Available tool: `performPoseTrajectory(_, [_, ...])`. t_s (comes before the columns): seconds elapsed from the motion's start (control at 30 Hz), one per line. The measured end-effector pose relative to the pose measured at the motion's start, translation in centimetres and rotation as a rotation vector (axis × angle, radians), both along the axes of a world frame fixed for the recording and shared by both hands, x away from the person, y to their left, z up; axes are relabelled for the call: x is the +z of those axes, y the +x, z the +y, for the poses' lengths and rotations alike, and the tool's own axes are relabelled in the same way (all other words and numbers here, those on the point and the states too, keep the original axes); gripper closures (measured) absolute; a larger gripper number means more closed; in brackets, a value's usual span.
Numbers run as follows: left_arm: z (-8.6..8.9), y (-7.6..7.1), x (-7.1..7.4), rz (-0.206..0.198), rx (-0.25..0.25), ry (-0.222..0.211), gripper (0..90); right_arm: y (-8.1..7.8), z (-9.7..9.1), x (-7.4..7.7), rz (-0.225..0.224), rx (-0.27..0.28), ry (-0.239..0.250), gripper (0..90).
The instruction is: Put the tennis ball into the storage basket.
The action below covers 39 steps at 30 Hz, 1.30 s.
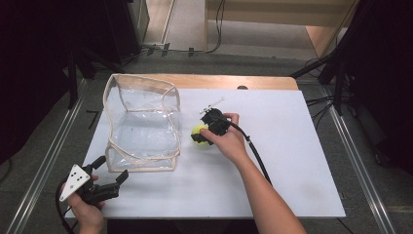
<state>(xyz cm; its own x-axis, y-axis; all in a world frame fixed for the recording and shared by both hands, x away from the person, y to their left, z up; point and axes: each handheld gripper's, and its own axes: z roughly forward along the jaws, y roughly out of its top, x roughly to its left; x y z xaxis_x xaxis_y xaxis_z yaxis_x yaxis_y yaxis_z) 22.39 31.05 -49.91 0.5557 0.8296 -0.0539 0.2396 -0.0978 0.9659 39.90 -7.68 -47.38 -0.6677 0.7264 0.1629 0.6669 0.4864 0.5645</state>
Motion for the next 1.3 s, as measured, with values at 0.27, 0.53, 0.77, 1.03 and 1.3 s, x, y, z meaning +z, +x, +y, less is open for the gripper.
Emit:
performPoseTrajectory(0.27, [0.0, 0.0, 0.0, -0.001, -0.005, 0.001, 4.4, 0.1, 0.2, -0.3, 0.030, 0.007, -0.011, 11.9])
performPoseTrajectory(0.53, [0.0, 0.0, 0.0, -0.001, -0.006, 0.000, 4.4, 0.1, 0.6, -0.7, 0.056, 0.028, -0.023, 11.9])
performPoseTrajectory(0.77, [0.0, 0.0, 0.0, -0.002, -0.008, 0.000, 4.4, 0.0, 0.9, -0.9, 0.078, 0.060, -0.023, 16.4])
performPoseTrajectory(1.03, [0.1, 0.0, 0.0, -0.002, -0.009, 0.000, 4.4, -0.2, 1.0, -0.7, 0.086, 0.092, -0.037, 22.5])
performPoseTrajectory(1.3, [0.1, 0.0, 0.0, 0.000, -0.010, 0.001, 4.4, -0.5, 0.8, 0.2, 0.068, 0.105, -0.048, 22.7])
